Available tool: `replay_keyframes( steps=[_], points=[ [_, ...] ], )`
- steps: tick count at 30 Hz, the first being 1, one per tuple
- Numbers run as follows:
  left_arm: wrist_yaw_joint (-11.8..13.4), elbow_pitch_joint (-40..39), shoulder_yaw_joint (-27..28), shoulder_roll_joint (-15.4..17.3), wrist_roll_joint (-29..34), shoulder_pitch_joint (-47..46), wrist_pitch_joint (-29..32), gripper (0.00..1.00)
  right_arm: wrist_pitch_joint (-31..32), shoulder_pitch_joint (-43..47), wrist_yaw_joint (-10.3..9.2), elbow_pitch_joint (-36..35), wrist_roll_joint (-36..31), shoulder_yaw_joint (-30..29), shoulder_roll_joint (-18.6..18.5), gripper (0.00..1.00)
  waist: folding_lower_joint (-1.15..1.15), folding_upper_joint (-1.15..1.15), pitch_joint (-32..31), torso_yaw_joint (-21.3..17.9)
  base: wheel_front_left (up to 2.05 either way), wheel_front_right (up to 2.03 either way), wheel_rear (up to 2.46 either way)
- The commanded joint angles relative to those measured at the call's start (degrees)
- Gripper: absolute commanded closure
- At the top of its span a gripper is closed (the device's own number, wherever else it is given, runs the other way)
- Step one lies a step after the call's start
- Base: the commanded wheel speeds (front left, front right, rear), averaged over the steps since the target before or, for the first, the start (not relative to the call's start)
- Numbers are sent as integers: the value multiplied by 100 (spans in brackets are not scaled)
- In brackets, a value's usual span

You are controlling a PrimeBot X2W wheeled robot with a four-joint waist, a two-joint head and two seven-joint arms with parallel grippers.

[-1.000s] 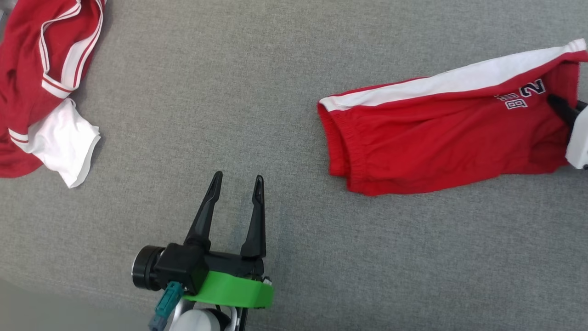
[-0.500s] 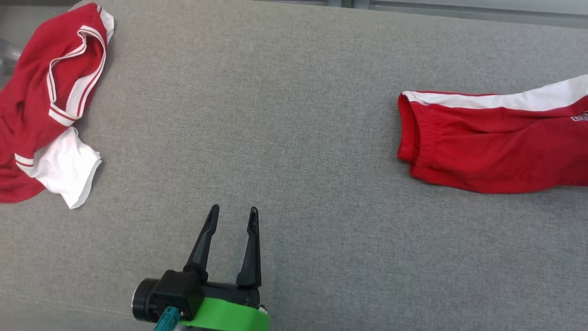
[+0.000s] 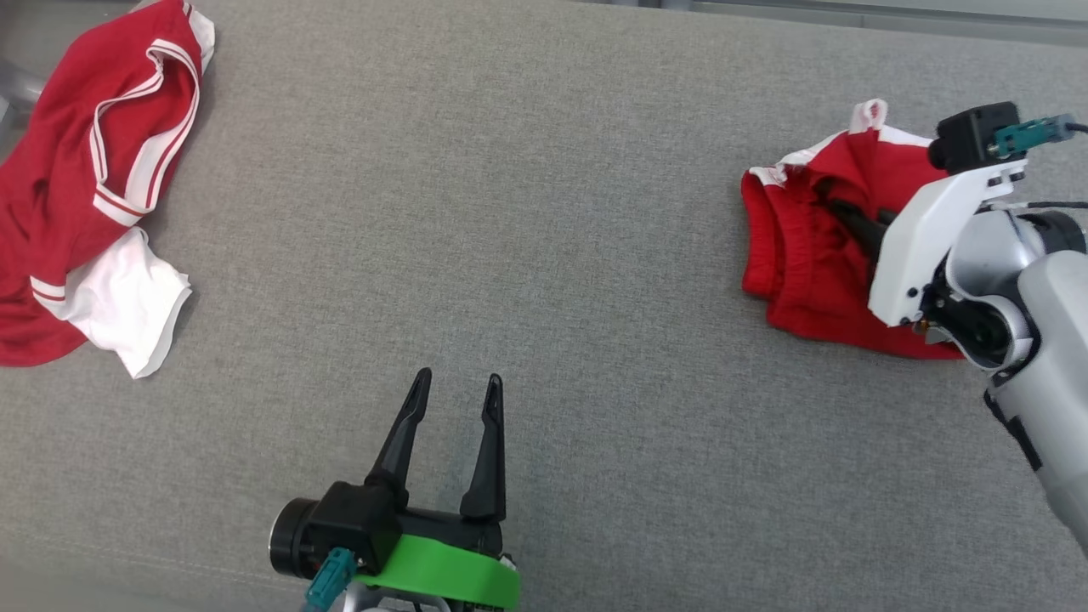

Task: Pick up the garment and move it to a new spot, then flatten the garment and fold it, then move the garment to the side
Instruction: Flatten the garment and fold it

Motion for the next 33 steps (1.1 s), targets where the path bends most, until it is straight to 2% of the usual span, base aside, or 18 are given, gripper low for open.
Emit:
replay_keyframes(
  steps=[1, 5, 13, 22, 23, 24, 25, 26, 33],
  points=[
    [10, 37, -46, 9, -58, -98, -1, 0, 16, -77, 0, 105, -102, 20, 117, 100, 0, 0, 56, 84, 0, 0, 0],
    [47, 88, -56, 10, -78, -163, -1, 0, 44, -108, 0, 256, -244, 84, 409, 100, 0, 0, 49, 161, 0, 0, 0],
    [18, 191, 35, 10, -71, 34, -1, 0, 188, 26, 0, 190, -304, 218, 502, 100, 0, 0, -64, 79, 0, 0, 0],
    [24, 214, -54, 10, -136, -4, -1, 0, 370, -128, 0, 197, -439, 331, 795, 99, 0, 0, -142, -52, 0, 0, 0],
    [15, 228, -55, 11, -134, -1, -1, 0, 384, -126, 0, 239, -478, 338, 838, 85, 0, 0, -151, -57, 0, 0, 0],
    [8, 240, -56, 11, -134, 0, -1, 0, 381, -121, 0, 267, -511, 344, 875, 67, 0, 0, -158, -59, 0, 0, 0],
    [3, 251, -57, 11, -136, -1, -2, 0, 339, -110, 0, 296, -568, 360, 918, 12, 0, 0, -171, -60, 0, 0, 0],
    [-1, 262, -53, 11, -142, 4, -2, 0, 309, -83, 1, 326, -585, 355, 968, 0, 0, 0, -187, -62, 0, 0, 0],
    [-27, 375, 62, 12, -147, 119, -1, 0, 61, 244, 1, 169, -353, 550, 1323, 0, 0, 0, -371, -177, 0, 0, 0]
  ],
)
